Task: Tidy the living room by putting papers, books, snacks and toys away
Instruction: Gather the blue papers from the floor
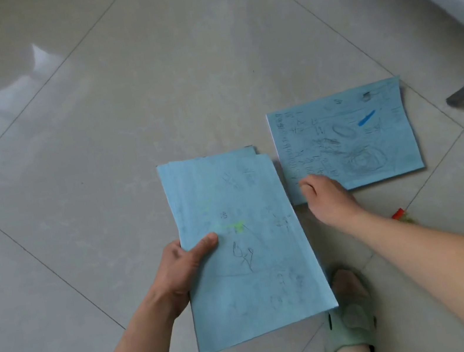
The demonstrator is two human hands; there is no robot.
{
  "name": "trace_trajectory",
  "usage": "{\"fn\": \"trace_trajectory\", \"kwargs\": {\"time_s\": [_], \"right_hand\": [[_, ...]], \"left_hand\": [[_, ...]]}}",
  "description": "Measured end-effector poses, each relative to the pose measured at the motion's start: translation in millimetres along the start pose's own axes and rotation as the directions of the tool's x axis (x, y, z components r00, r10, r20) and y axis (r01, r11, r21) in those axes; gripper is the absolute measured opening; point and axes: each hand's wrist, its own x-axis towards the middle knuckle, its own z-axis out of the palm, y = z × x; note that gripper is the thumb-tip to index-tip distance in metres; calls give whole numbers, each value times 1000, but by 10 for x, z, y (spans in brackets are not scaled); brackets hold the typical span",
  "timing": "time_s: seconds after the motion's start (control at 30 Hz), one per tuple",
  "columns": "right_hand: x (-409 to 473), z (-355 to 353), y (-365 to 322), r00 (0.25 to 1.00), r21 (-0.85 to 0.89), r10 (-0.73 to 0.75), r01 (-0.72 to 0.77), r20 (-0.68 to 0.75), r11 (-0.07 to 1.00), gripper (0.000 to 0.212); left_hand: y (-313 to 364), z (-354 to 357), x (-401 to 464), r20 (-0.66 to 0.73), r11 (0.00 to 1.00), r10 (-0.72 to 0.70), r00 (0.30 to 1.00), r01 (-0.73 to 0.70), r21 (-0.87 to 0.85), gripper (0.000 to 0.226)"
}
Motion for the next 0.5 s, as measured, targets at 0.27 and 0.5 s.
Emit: {"fn": "trace_trajectory", "kwargs": {"time_s": [0.27,0.5], "right_hand": [[392,12,369,974,-835,-146,222,171,503,99],[420,11,430,969,-923,-187,216,162,318,71]], "left_hand": [[-315,103,255,-45,999,29,999,-30,-32,20],[-440,200,260,-65,994,104,992,-107,-31,20]]}}
